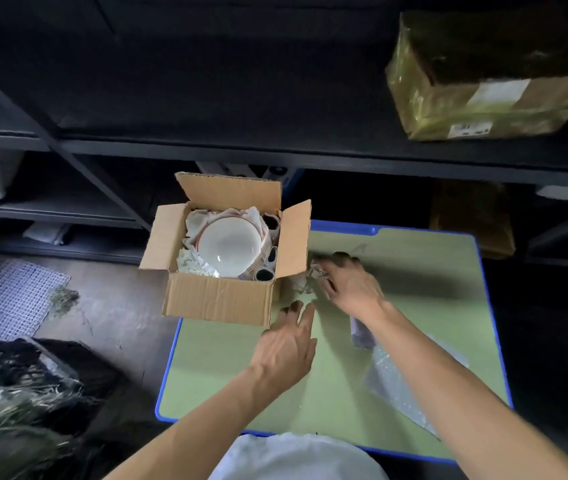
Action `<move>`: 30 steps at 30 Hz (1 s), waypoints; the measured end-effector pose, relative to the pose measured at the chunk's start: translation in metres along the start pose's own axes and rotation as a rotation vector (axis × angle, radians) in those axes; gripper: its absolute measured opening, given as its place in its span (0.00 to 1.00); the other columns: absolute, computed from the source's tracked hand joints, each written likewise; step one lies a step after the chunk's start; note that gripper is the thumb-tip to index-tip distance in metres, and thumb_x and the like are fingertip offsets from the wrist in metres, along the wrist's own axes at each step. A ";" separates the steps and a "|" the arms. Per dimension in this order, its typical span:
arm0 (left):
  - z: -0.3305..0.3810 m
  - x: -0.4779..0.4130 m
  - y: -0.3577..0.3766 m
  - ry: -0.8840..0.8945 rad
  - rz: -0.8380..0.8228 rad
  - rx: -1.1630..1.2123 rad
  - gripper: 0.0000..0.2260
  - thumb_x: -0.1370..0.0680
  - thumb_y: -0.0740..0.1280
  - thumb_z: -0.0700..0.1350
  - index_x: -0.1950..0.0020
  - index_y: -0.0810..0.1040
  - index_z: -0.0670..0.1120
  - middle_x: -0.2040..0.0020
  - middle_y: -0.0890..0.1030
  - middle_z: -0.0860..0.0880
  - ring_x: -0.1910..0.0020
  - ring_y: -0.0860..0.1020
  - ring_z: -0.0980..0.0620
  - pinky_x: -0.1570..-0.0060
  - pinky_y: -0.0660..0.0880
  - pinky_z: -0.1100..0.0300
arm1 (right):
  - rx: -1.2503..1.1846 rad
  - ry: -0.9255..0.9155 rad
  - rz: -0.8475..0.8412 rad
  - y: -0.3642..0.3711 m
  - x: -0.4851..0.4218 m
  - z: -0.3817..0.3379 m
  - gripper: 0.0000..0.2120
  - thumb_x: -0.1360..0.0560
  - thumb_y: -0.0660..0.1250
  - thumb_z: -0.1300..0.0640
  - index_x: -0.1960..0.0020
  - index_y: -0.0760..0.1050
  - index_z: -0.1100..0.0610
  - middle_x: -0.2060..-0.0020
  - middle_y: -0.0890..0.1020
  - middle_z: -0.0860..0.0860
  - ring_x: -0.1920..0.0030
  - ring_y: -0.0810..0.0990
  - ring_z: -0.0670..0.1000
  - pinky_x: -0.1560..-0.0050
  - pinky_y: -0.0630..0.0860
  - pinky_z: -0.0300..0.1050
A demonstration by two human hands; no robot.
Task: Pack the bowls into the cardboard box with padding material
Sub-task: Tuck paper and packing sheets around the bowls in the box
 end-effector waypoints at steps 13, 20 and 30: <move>-0.011 -0.006 0.003 -0.107 -0.006 0.024 0.30 0.16 0.53 0.53 0.19 0.41 0.50 0.28 0.64 0.43 0.37 0.71 0.45 0.53 0.74 0.54 | -0.146 0.034 -0.038 0.022 0.015 0.004 0.22 0.26 0.67 0.62 0.33 0.72 0.50 0.45 0.75 0.51 0.42 0.75 0.53 0.52 0.64 0.44; 0.005 -0.013 -0.013 -0.014 0.205 0.337 0.28 0.18 0.53 0.56 0.20 0.51 0.51 0.36 0.77 0.41 0.42 0.78 0.46 0.44 0.76 0.56 | -0.367 0.062 -0.001 -0.019 0.053 -0.008 0.17 0.23 0.66 0.58 0.36 0.74 0.47 0.41 0.79 0.45 0.41 0.77 0.48 0.48 0.68 0.39; 0.025 0.016 -0.064 0.073 0.300 0.698 0.07 0.17 0.61 0.53 0.40 0.72 0.54 0.58 0.79 0.54 0.62 0.77 0.52 0.59 0.76 0.48 | -0.539 -0.028 0.010 -0.070 0.107 -0.020 0.09 0.23 0.70 0.44 0.45 0.75 0.41 0.53 0.82 0.38 0.52 0.80 0.41 0.50 0.77 0.41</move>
Point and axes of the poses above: each hand's wrist, its own x-axis away from the middle knuckle, its own y-axis out of the palm, z = x × y, the point moved 7 cm from there along -x, towards the middle knuckle
